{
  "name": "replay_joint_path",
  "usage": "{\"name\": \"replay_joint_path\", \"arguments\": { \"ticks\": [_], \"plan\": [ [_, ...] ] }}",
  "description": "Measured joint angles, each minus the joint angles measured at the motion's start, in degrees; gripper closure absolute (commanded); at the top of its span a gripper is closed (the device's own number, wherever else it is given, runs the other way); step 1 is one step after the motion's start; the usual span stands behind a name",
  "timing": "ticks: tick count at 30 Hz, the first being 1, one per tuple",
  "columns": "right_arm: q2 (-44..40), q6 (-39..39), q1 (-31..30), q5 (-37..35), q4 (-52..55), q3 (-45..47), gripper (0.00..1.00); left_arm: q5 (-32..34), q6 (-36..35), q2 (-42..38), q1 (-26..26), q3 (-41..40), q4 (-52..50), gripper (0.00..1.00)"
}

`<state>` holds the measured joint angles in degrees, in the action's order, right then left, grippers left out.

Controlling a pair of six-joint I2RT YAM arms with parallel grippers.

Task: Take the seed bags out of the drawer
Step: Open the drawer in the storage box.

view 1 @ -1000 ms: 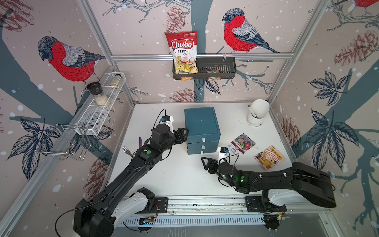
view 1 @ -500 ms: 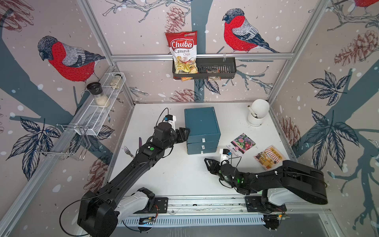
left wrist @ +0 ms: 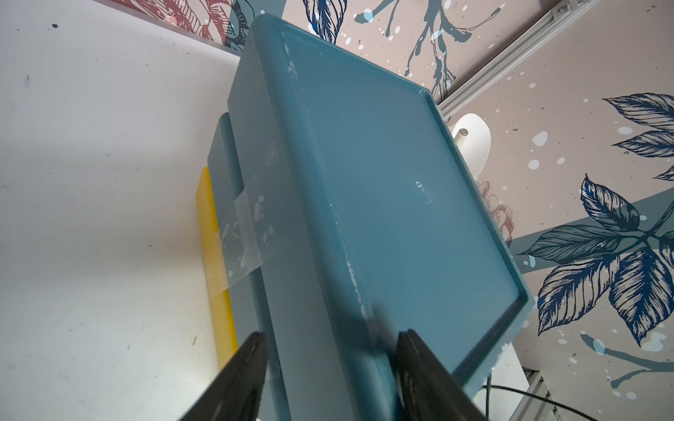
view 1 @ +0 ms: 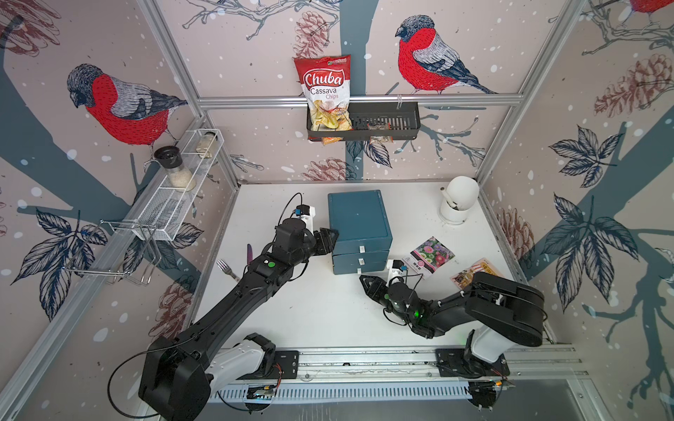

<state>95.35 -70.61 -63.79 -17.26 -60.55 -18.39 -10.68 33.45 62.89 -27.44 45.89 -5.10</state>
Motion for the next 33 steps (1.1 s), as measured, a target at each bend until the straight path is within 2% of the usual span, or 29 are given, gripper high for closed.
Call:
{"name": "replay_joint_path", "arguments": {
  "ticks": [8, 20, 25, 30, 33],
  "plan": [
    [5.1, -1.4, 2.4, 4.5, -5.5, -0.8, 0.56, -0.5, -1.7, 0.2, 0.2, 0.1, 0.2, 0.4],
    [9.2, -1.6, 4.3, 5.9, -8.9, -2.7, 0.63, -0.7, -2.4, 0.3, 0.2, 0.0, 0.5, 0.41],
    [10.3, -1.7, 4.6, 6.8, -10.0, -4.0, 0.7, -0.7, -3.0, 0.2, 0.2, 0.0, 0.5, 0.41],
    [10.6, -1.7, 4.7, 6.9, -10.5, -4.0, 0.84, -0.8, -3.7, 0.1, 0.2, -0.1, 0.5, 0.41],
    [10.9, -1.9, 4.9, 7.1, -10.6, -3.9, 0.85, -0.9, -3.9, 0.1, 0.2, -0.1, 0.5, 0.41]
  ]
}}
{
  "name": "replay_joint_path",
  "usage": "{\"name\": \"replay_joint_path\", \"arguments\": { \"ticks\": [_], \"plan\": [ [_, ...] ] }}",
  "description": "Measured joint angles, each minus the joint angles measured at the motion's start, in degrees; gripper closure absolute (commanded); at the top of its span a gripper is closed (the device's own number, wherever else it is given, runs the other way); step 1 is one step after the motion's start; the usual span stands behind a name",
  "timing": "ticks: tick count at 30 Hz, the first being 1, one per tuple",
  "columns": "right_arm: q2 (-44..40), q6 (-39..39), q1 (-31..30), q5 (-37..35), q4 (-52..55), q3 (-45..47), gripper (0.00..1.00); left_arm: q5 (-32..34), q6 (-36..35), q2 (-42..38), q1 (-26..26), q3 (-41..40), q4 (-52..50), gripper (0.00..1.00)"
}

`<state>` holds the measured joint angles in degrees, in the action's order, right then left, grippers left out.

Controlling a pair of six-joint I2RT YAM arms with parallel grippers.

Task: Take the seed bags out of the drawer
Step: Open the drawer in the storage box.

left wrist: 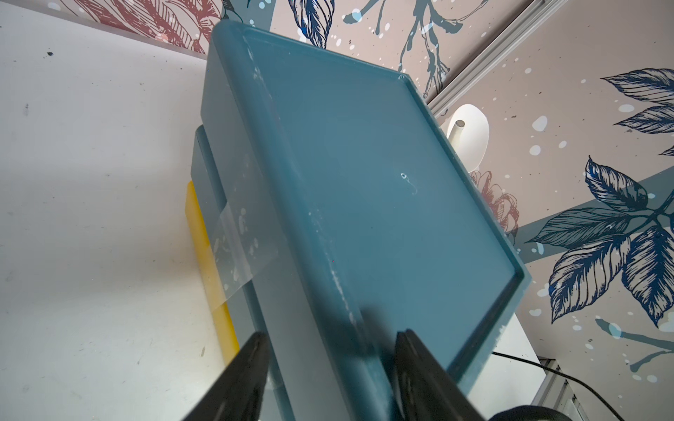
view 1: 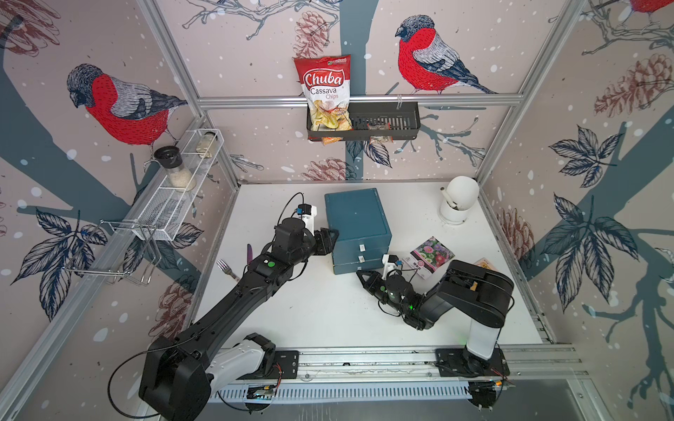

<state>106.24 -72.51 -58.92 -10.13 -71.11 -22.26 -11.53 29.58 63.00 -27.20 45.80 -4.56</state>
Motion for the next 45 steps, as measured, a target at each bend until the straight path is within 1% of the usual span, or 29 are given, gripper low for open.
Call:
{"name": "replay_joint_path", "arguments": {
  "ticks": [1, 3, 4, 12, 17, 20, 22, 24, 28, 31, 34, 36, 39, 42, 45],
  "plan": [
    [0.1, -0.4, 0.1, 0.1, -0.1, 0.1, 0.84, 0.0, 0.0, 0.0, 0.0, 0.0, 0.0, 0.41],
    [0.6, -1.2, 0.4, 0.2, -0.4, 0.5, 0.74, 0.0, 0.0, 0.0, 0.0, 0.0, 0.0, 0.41],
    [0.8, -1.3, 0.6, 0.1, -0.4, 0.7, 0.72, 0.0, 0.0, 0.0, 0.0, 0.0, 0.0, 0.41],
    [1.3, -1.4, 0.8, -0.2, -4.1, 1.5, 0.71, 0.0, -0.1, 0.0, 0.0, 0.0, 0.0, 0.41],
    [2.4, -1.4, 0.8, -0.9, -4.9, 0.1, 0.76, -0.2, -0.2, 0.0, 0.0, 0.0, 0.0, 0.42],
    [3.1, -2.5, 1.3, -0.4, -4.7, -0.3, 0.8, -0.2, -0.6, -0.1, 0.0, 0.0, 0.0, 0.42],
    [3.4, -3.0, 1.7, -0.4, -4.6, -0.5, 0.87, -0.2, -0.8, -0.2, 0.0, 0.0, -0.1, 0.42],
    [3.5, -4.1, 2.2, -0.3, -4.1, -0.7, 1.0, -0.2, -1.0, -0.2, 0.0, 0.0, -0.1, 0.42],
    [3.1, -5.5, 2.4, 0.0, -3.5, -0.1, 1.0, -0.2, -1.0, -0.1, 0.0, 0.0, 0.0, 0.42],
    [0.2, -5.7, 2.0, 0.6, -1.4, 1.5, 1.0, -0.3, -1.0, 0.7, 0.0, 0.5, 0.2, 0.42],
    [-5.1, -5.6, 0.7, 0.4, 4.6, 2.7, 1.0, -0.4, -0.9, 2.1, 0.0, 1.5, 0.1, 0.42],
    [-9.7, -4.8, -0.5, -0.6, 11.6, 2.0, 1.0, -0.4, -0.9, 3.0, 0.0, 2.3, -0.1, 0.43],
    [-14.8, -2.4, -3.0, -3.3, 24.9, -1.6, 1.0, -0.2, 0.1, 4.4, 0.0, 3.5, -0.3, 0.44],
    [-17.8, -0.5, -6.4, -5.9, 37.3, -5.8, 1.0, 1.1, 0.6, 5.5, 0.1, 4.3, -0.2, 0.44],
    [-19.9, 0.7, -10.1, -8.1, 47.2, -8.9, 1.0, 1.7, 1.6, 6.2, 0.1, 4.6, 0.1, 0.45]
  ]
}}
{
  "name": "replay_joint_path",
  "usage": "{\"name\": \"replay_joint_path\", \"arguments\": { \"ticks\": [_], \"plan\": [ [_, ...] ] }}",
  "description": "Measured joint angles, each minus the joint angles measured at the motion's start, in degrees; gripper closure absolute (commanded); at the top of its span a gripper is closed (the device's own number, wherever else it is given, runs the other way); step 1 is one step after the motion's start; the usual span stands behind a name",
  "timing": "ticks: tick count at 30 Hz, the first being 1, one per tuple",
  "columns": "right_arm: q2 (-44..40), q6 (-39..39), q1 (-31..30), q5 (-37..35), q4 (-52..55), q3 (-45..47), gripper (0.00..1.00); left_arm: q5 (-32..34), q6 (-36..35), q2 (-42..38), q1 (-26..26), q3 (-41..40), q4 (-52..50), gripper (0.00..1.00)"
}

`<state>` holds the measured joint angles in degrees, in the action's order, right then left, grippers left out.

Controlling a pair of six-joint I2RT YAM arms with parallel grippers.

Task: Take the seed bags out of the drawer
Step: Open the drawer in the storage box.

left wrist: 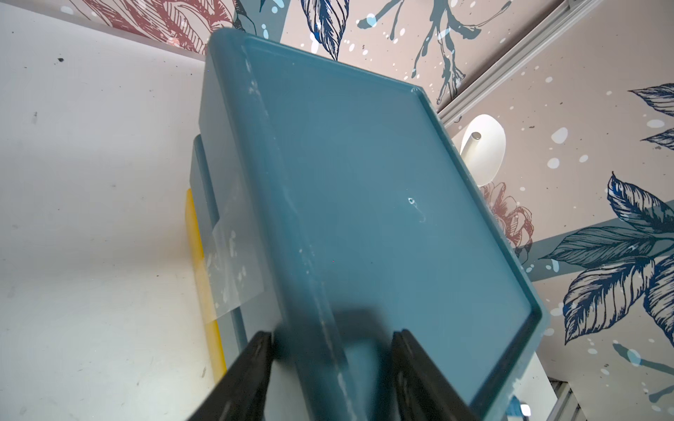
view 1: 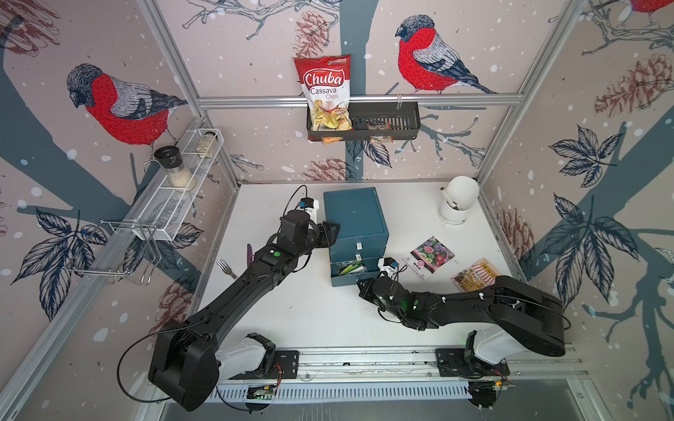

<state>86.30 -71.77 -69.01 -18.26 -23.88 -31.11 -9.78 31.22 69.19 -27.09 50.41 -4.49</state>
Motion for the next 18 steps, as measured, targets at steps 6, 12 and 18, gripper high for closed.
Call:
{"name": "replay_joint_path", "arguments": {
  "ticks": [6, 12, 18],
  "plan": [
    [-1.9, 0.0, -4.3, -2.9, 14.6, -4.8, 1.0, 0.5, 1.4, 1.2, 0.0, 0.3, 1.4, 0.45],
    [-2.9, -0.9, -8.7, -4.7, 25.0, -7.7, 1.0, 0.4, 1.9, 2.6, 0.0, 1.5, 1.6, 0.46],
    [-4.3, -2.2, -12.0, -6.0, 32.2, -8.9, 1.0, 0.6, 3.4, 1.3, 0.0, 0.9, 0.7, 0.41]
  ]
}}
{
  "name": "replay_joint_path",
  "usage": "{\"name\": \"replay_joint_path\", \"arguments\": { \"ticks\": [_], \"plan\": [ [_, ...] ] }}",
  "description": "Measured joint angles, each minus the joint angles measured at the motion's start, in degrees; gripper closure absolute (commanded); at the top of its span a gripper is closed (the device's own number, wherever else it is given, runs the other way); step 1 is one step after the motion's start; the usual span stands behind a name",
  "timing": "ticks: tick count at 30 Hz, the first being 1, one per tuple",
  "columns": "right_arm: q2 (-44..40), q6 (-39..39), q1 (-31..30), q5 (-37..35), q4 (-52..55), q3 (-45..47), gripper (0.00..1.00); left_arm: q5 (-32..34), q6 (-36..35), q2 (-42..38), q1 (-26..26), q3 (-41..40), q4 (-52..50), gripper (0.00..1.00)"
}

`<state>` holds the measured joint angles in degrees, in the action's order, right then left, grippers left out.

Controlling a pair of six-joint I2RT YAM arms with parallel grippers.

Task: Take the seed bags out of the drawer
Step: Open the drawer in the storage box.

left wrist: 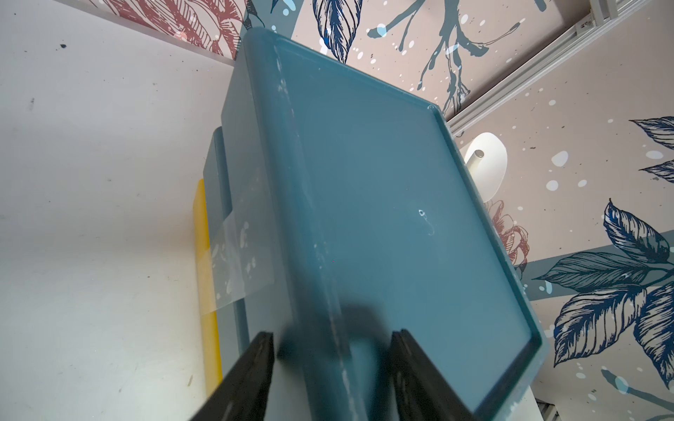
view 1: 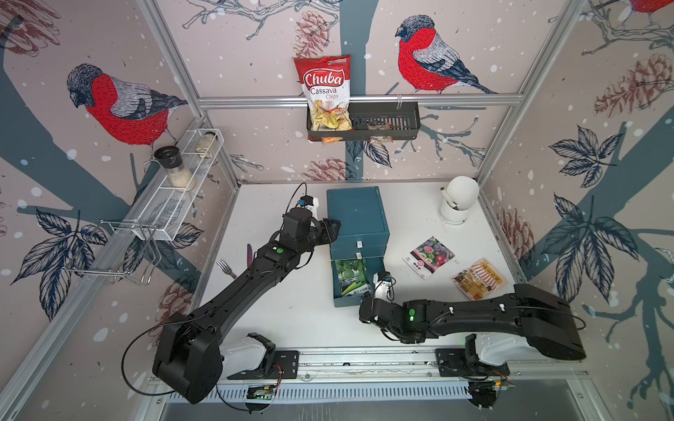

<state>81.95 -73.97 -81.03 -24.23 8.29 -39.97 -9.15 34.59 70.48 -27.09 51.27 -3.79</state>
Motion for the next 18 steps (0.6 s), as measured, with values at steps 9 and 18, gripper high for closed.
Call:
{"name": "replay_joint_path", "arguments": {
  "ticks": [9, 18],
  "plan": [
    [1.1, -1.2, -3.3, 0.1, 5.2, -2.4, 1.0, -0.3, 1.2, -2.3, 0.0, -1.9, -0.3, 0.38],
    [2.5, -1.5, -5.0, 0.0, 10.6, -4.9, 0.49, -1.4, 1.4, -3.5, 0.0, -2.0, -2.1, 0.34]
  ]
}}
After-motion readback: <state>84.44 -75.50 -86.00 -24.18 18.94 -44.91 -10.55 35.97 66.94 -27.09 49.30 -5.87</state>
